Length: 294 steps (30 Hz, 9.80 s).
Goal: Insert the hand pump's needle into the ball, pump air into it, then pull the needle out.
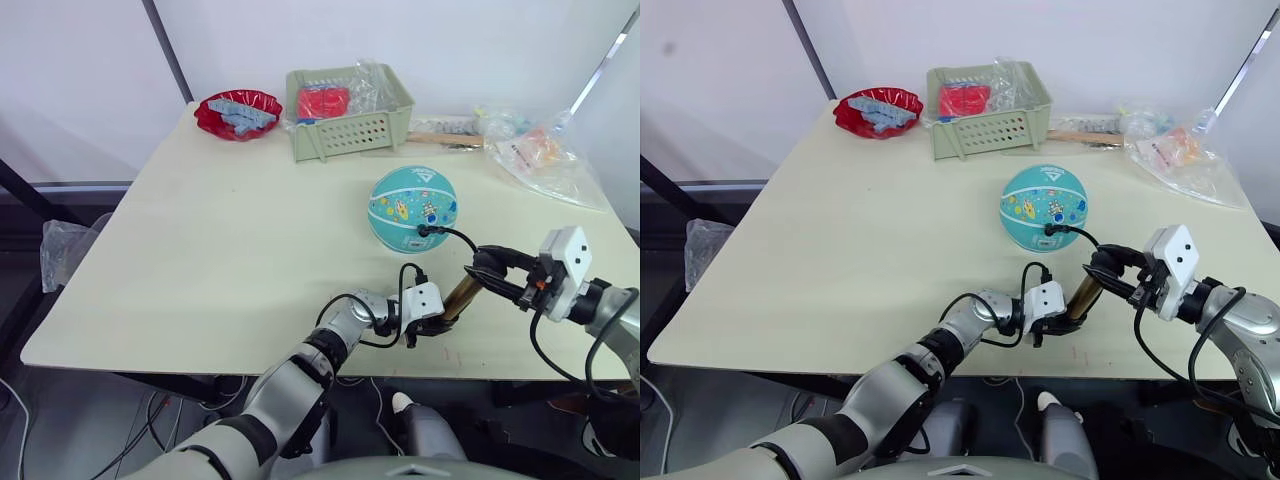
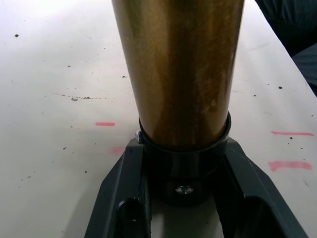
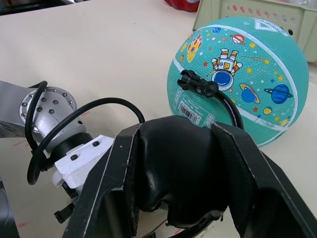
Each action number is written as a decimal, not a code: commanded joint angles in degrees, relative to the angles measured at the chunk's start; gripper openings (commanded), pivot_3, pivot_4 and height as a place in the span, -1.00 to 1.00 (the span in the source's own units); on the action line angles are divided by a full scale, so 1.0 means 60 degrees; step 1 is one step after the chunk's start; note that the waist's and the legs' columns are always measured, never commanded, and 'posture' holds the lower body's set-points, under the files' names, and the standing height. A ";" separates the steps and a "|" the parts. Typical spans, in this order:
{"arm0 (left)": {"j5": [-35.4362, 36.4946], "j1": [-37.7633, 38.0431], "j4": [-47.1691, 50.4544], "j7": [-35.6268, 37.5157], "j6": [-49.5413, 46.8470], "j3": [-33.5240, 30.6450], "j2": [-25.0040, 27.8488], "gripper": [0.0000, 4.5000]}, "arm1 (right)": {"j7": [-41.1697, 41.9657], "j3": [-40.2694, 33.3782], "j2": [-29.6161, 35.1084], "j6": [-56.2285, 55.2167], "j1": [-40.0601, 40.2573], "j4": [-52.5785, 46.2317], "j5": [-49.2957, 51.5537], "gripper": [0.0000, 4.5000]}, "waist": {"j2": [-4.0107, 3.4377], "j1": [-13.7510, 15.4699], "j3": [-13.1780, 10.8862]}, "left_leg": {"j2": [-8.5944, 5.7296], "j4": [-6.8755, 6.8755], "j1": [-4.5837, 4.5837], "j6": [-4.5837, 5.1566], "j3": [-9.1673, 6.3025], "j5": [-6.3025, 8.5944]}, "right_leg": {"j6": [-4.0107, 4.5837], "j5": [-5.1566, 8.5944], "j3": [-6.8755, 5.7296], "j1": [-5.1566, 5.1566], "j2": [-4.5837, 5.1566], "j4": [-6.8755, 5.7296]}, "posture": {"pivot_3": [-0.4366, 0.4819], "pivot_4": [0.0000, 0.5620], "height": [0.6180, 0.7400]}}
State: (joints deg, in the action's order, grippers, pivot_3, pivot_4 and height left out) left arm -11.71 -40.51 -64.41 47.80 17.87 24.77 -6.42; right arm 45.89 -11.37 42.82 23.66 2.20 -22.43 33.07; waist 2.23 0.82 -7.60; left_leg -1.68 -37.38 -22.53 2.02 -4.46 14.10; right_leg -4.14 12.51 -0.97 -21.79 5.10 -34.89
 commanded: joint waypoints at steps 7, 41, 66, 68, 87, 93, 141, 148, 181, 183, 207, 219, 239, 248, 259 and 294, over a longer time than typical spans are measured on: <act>-0.0693 0.0409 -0.1059 -0.0076 -0.0614 0.0329 0.0368 -0.47 | 0.0487 -0.2248 0.1084 0.1227 -0.0668 -0.0084 0.1731 -0.27 | -0.0105 0.0030 -0.0090 | -0.0019 -0.0005 -0.0033 0.0002 0.0005 -0.0001 | -0.0009 -0.0005 -0.0006 -0.0009 -0.0007 0.0007 | -0.05 -0.47 0.95; -0.0717 0.0479 -0.1023 -0.0038 -0.0574 0.0350 0.0409 -0.47 | 0.0336 -0.1431 0.1758 0.1921 -0.0398 -0.0265 0.1531 -0.27 | -0.0045 0.0012 -0.0071 | -0.0008 -0.0005 -0.0032 0.0004 0.0006 -0.0002 | -0.0013 -0.0006 -0.0007 -0.0016 -0.0002 0.0011 | -0.05 -0.47 0.95; -0.0734 0.0418 -0.1047 -0.0012 -0.0569 0.0304 0.0456 -0.47 | 0.0715 -0.2506 0.1968 0.1670 -0.1403 -0.0040 0.2135 -0.27 | -0.0125 0.0025 -0.0135 | -0.0027 -0.0004 -0.0048 0.0011 0.0009 -0.0006 | -0.0016 -0.0008 -0.0005 -0.0019 -0.0010 0.0011 | -0.05 -0.47 0.95; -0.0725 0.0416 -0.1047 -0.0013 -0.0570 0.0306 0.0438 -0.47 | 0.0781 -0.2983 0.2415 0.2070 -0.1798 0.0002 0.2560 -0.27 | -0.0145 0.0023 -0.0151 | -0.0025 -0.0005 -0.0048 0.0010 0.0008 -0.0006 | -0.0016 -0.0008 -0.0007 -0.0019 -0.0011 0.0011 | -0.05 -0.47 0.95; -0.0727 0.0437 -0.1067 -0.0039 -0.0560 0.0342 0.0415 -0.47 | 0.1044 -0.4032 0.3500 0.3802 -0.2312 0.0053 0.3602 -0.27 | -0.0170 0.0037 -0.0188 | -0.0028 -0.0008 -0.0078 0.0043 0.0019 -0.0025 | -0.0020 -0.0011 0.0001 -0.0049 0.0000 0.0012 | -0.05 -0.47 0.95; -0.0713 0.0445 -0.1069 -0.0092 -0.0584 0.0327 0.0407 -0.47 | 0.0918 -0.2715 0.2460 0.2578 -0.0929 -0.0236 0.2203 -0.27 | -0.0089 0.0022 -0.0132 | -0.0022 -0.0006 -0.0058 0.0011 0.0021 -0.0007 | -0.0022 -0.0012 0.0008 -0.0040 -0.0005 0.0011 | -0.05 -0.47 0.95; -0.0886 0.0489 -0.1088 0.0112 -0.0389 0.0468 0.0428 -0.47 | 0.1284 -0.4314 0.3678 0.4020 -0.3006 0.0314 0.4485 -0.27 | -0.0177 0.0054 -0.0169 | -0.0026 -0.0002 -0.0079 0.0047 0.0011 -0.0027 | -0.0018 -0.0011 -0.0005 -0.0047 -0.0003 0.0017 | -0.05 -0.47 0.95; -0.0895 0.0481 -0.1096 0.0158 -0.0382 0.0493 0.0442 -0.47 | 0.1609 -0.3197 0.3139 0.3218 -0.1526 -0.0223 0.3088 -0.27 | -0.0149 0.0048 -0.0150 | -0.0024 0.0002 -0.0071 0.0047 0.0010 -0.0027 | -0.0027 -0.0016 -0.0006 -0.0043 -0.0010 0.0015 | -0.05 -0.47 0.95; -0.0872 0.0410 -0.1114 0.0112 -0.0475 0.0410 0.0447 -0.47 | 0.1088 -0.2034 0.1159 0.1260 -0.0934 0.0036 0.1936 -0.28 | -0.0115 0.0015 -0.0091 | -0.0020 -0.0001 -0.0041 0.0010 0.0007 -0.0006 | -0.0017 -0.0010 0.0000 -0.0021 -0.0016 0.0010 | -0.05 -0.47 0.95; -0.0872 0.0412 -0.1116 0.0127 -0.0471 0.0409 0.0448 -0.47 | 0.1243 -0.2488 0.1634 0.1667 -0.1169 -0.0061 0.2369 -0.28 | -0.0146 0.0034 -0.0115 | -0.0023 0.0003 -0.0045 0.0045 0.0005 -0.0026 | -0.0022 -0.0014 -0.0005 -0.0022 -0.0017 0.0010 | -0.05 -0.47 0.95; -0.0878 0.0435 -0.1140 0.0082 -0.0459 0.0376 0.0443 -0.47 | 0.1474 -0.3523 0.2969 0.3437 -0.1855 -0.0116 0.3443 -0.28 | -0.0151 0.0034 -0.0144 | -0.0025 0.0003 -0.0068 0.0048 0.0012 -0.0028 | -0.0048 -0.0029 -0.0002 -0.0044 -0.0014 0.0012 | -0.05 -0.47 0.95; -0.0835 0.0453 -0.1122 0.0045 -0.0526 0.0332 0.0447 -0.47 | 0.0932 -0.0982 0.1571 0.1588 -0.0527 -0.0152 0.1030 -0.28 | -0.0062 0.0002 -0.0055 | -0.0010 0.0002 -0.0031 0.0008 0.0007 -0.0005 | -0.0020 -0.0011 -0.0002 -0.0016 -0.0021 0.0010 | -0.05 -0.47 0.95; 0.0097 0.0237 -0.0724 0.0793 -0.0438 -0.0641 0.0279 -0.06 | 0.0271 0.0741 0.0326 -0.0032 0.0309 0.0273 -0.1004 -0.28 | -0.0045 -0.0044 -0.0021 | 0.0000 0.0007 -0.0012 0.0007 0.0003 -0.0004 | -0.0017 -0.0011 0.0002 -0.0016 -0.0035 0.0002 | -0.05 -0.47 0.95; 0.0300 0.0123 -0.0481 0.1317 -0.0467 -0.0871 0.0408 1.00 | 0.0250 0.0683 0.0314 -0.0004 0.0206 0.0230 -0.0958 -0.28 | -0.0053 -0.0021 -0.0028 | -0.0012 -0.0010 -0.0013 0.0005 0.0008 -0.0003 | -0.0020 -0.0017 0.0010 -0.0011 -0.0011 0.0003 | -0.05 -0.47 0.95; 0.1566 0.1018 0.2584 0.2607 -0.0279 -0.1533 0.1636 1.00 | 0.0000 0.0772 -0.0060 -0.0356 0.0264 0.0053 -0.1095 -0.28 | -0.0134 -0.0064 -0.0093 | 0.0001 0.0000 -0.0022 0.0007 0.0004 -0.0004 | -0.0008 -0.0018 0.0026 -0.0029 -0.0018 0.0001 | -0.05 -0.47 0.95; 0.6595 0.4905 1.2005 0.4821 -0.3809 -0.4230 0.7148 1.00 | -0.0791 -0.1033 0.1265 0.0347 -0.0691 -0.0675 -0.1083 -0.28 | -0.0362 0.0034 -0.0278 | -0.0035 -0.0002 -0.0212 0.0045 0.0049 -0.0036 | 0.0041 -0.0047 0.0058 -0.0229 -0.0025 -0.0008 | -0.05 -0.47 0.95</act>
State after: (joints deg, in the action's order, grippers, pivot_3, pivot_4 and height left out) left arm 26.89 -11.14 5.36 77.09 -5.12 0.42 35.74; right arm 41.62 -14.54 48.84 25.24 -1.00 -26.13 28.17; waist 0.06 1.02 -9.27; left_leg -1.90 -37.37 -23.81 2.29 -4.13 13.89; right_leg -3.89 12.24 -0.61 -23.17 4.95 -34.93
